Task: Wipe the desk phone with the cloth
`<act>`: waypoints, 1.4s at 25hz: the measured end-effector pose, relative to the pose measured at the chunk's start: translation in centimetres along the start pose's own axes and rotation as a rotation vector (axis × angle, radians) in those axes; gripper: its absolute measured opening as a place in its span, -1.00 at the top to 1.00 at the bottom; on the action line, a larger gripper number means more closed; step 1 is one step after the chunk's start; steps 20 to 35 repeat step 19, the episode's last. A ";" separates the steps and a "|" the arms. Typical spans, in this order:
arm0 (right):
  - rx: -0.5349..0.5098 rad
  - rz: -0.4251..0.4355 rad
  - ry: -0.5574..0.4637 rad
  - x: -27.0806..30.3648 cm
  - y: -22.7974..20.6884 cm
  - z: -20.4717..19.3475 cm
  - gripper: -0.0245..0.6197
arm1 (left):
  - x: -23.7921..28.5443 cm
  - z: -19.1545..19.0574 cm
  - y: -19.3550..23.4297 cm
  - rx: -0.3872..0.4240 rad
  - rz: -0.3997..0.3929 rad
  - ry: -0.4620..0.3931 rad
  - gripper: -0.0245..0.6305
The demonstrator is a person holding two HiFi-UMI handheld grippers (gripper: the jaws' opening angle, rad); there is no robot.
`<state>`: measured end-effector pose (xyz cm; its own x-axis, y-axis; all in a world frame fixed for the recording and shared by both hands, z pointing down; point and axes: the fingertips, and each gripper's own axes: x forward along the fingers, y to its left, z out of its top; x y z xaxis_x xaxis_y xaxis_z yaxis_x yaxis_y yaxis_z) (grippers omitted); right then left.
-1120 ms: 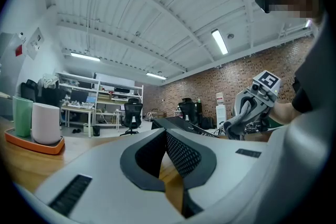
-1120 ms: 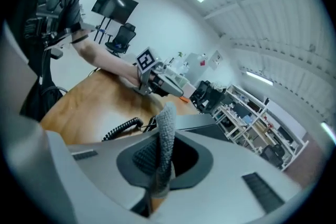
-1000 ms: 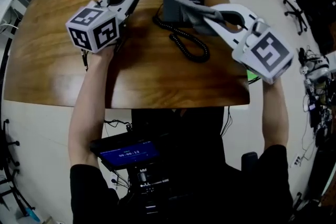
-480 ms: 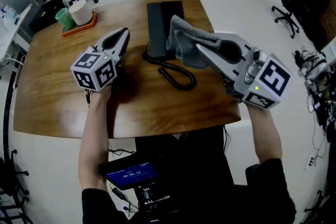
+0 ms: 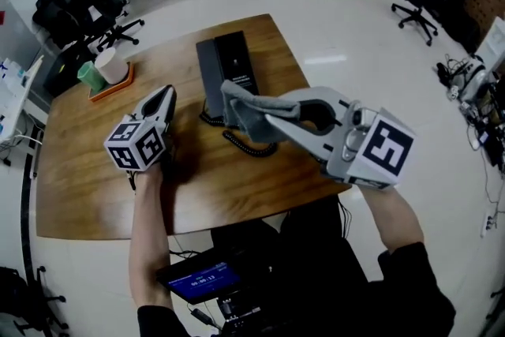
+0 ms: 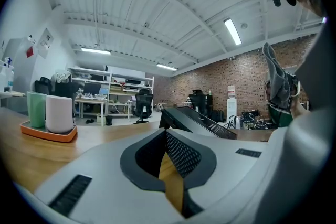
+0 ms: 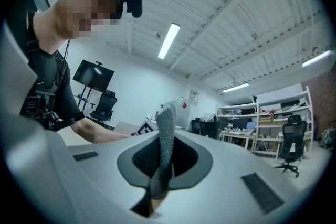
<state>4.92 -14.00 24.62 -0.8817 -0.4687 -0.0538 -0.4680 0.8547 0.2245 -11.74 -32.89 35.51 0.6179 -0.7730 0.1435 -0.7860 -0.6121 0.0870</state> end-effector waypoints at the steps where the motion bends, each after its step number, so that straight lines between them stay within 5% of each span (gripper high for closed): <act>1: 0.002 0.000 -0.007 -0.1 0.2 0.1 0.85 | -0.1 0.0 0.0 -0.001 0.001 0.000 0.95; 35: 0.060 -0.036 -0.071 -3.6 0.5 0.4 0.85 | 0.0 0.3 -2.9 -0.030 -0.051 0.005 0.94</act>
